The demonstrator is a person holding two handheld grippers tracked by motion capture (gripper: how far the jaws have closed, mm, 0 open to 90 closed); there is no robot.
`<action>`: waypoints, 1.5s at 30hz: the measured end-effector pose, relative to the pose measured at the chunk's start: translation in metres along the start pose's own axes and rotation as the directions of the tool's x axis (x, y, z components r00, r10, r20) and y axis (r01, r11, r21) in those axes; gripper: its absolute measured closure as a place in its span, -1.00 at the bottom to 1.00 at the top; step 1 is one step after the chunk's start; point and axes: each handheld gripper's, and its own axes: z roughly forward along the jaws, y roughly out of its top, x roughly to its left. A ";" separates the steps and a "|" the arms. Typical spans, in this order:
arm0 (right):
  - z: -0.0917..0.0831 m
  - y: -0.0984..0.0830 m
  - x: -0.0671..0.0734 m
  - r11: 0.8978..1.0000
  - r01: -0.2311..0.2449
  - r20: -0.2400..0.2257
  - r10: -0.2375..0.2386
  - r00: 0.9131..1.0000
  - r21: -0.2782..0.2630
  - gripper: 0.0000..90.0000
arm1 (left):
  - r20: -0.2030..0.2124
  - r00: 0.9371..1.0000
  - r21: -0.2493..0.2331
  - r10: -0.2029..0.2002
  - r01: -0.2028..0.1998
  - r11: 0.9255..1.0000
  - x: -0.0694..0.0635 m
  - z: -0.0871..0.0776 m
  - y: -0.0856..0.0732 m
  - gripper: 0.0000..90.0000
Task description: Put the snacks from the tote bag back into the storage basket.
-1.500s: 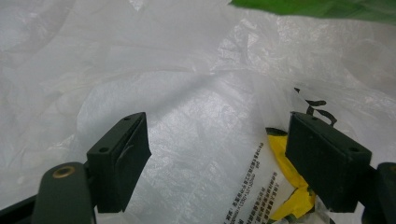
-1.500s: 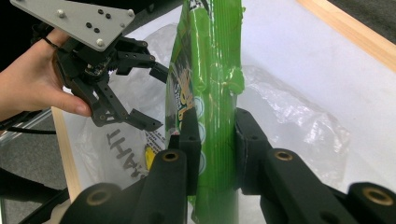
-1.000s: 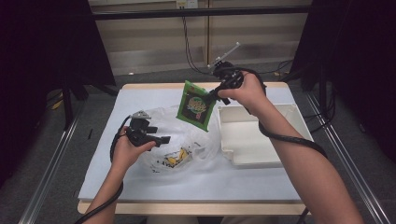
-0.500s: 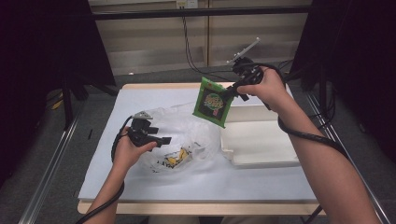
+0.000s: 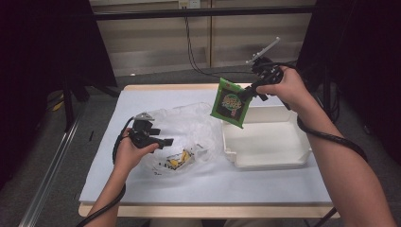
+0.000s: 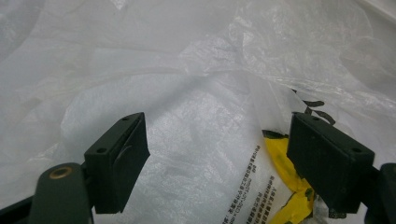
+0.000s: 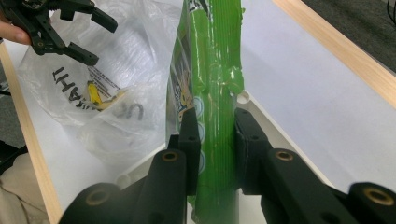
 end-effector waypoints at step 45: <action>0.054 -0.041 -0.051 0.989 0.063 0.035 -0.068 0.997 0.135 0.68 | 0.015 0.999 -0.010 0.037 -0.036 0.999 -0.007 0.005 0.011 -0.56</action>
